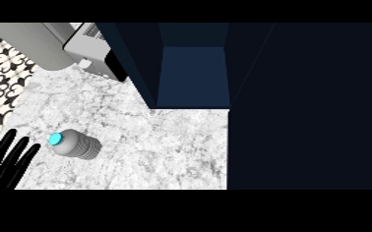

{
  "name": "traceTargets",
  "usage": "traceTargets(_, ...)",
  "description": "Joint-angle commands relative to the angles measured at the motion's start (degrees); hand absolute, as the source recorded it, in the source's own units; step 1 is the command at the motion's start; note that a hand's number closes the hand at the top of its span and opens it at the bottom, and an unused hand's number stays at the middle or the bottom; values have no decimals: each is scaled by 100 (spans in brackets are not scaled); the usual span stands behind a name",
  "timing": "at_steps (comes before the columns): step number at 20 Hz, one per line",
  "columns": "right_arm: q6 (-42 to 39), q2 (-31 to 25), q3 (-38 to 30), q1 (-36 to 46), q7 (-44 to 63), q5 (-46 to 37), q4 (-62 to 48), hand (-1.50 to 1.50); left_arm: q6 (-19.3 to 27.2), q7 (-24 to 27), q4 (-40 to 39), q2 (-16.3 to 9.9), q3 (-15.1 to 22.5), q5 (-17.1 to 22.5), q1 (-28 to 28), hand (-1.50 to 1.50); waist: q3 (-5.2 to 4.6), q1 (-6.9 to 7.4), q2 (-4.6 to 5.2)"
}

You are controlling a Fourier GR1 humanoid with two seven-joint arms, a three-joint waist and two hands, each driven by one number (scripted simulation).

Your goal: Pick up the bottled water, place it into the cabinet and close the cabinet

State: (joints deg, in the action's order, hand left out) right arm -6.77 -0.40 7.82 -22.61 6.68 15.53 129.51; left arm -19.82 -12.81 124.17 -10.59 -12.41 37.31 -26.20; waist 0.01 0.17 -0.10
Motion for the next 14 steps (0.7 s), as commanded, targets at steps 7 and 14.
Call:
traceTargets(7,-497,-143,-133,-713,-422,190,211,-150,-689,171,-481,190,-544,-15,-92,-150,-1,-30,0)
traceTargets(14,-714,-118,128,-1021,-830,-49,17,-150,-1137,489,-767,297,-1022,39,-72,-150,-1,-35,-1)
